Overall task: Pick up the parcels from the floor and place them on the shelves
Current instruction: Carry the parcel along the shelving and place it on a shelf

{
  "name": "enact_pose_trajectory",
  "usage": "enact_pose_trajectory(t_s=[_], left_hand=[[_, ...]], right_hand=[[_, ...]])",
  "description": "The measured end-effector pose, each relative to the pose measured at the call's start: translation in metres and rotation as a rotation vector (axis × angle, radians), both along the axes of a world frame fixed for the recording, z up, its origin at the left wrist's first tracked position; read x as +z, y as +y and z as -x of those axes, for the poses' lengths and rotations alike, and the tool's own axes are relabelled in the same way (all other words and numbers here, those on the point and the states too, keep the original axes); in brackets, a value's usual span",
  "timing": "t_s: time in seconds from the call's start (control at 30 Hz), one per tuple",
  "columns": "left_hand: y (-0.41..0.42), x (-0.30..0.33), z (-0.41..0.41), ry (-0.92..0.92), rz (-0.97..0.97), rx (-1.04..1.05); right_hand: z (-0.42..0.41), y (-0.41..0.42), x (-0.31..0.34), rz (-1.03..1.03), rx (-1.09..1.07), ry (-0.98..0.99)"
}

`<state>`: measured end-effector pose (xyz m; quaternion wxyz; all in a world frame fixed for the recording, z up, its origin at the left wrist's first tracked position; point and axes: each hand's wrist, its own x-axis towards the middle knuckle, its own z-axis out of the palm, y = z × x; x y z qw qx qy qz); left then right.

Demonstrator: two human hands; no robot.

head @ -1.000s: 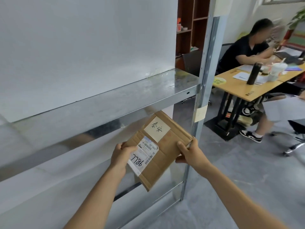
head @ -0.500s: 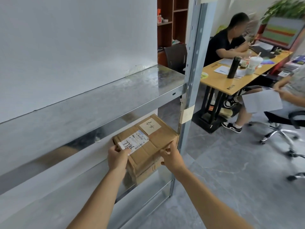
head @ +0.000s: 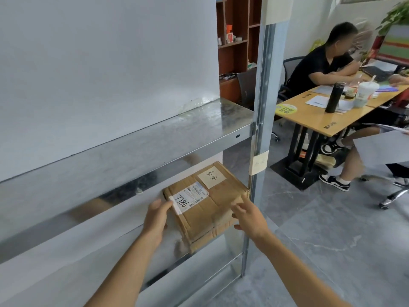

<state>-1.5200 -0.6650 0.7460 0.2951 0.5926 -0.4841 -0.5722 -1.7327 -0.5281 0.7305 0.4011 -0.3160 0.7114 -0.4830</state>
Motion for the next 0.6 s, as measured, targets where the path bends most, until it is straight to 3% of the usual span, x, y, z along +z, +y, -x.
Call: enact_pose_trajectory(t_s=[0.1, 0.27, 0.4, 0.6], left_hand=[[0.01, 0.02, -0.027, 0.119, 0.032, 0.141], [0.047, 0.052, -0.1, 0.466, -0.075, 0.302], [0.088, 0.072, -0.173, 0.618, -0.015, 0.412], [0.177, 0.081, -0.299, 0.744, 0.108, 0.599]], right_hand=[[0.005, 0.008, 0.028, 0.219, -0.025, -0.045], [-0.025, -0.009, 0.071, 0.419, 0.116, -0.564], [-0.093, -0.024, 0.083, 0.409, 0.252, -0.781], [-0.223, -0.019, 0.095, 0.288, 0.551, -0.802]])
